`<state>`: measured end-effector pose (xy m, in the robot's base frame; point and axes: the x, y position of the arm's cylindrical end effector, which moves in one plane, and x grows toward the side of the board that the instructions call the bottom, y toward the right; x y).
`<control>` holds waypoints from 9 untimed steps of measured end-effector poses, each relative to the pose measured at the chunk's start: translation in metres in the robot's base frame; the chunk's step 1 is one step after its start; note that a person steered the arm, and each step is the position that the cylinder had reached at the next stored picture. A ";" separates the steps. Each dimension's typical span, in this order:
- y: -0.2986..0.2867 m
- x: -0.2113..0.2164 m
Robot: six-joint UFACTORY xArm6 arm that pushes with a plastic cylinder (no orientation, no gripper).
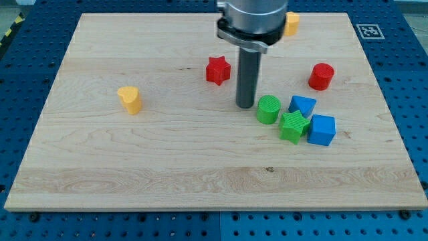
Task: Push the red circle beside the red star
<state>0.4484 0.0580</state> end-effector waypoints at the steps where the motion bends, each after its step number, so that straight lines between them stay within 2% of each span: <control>1: 0.007 0.002; 4: 0.009 0.016; 5: 0.039 0.016; 6: 0.039 0.016; 7: 0.020 -0.008; 9: 0.017 -0.019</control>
<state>0.4295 0.0754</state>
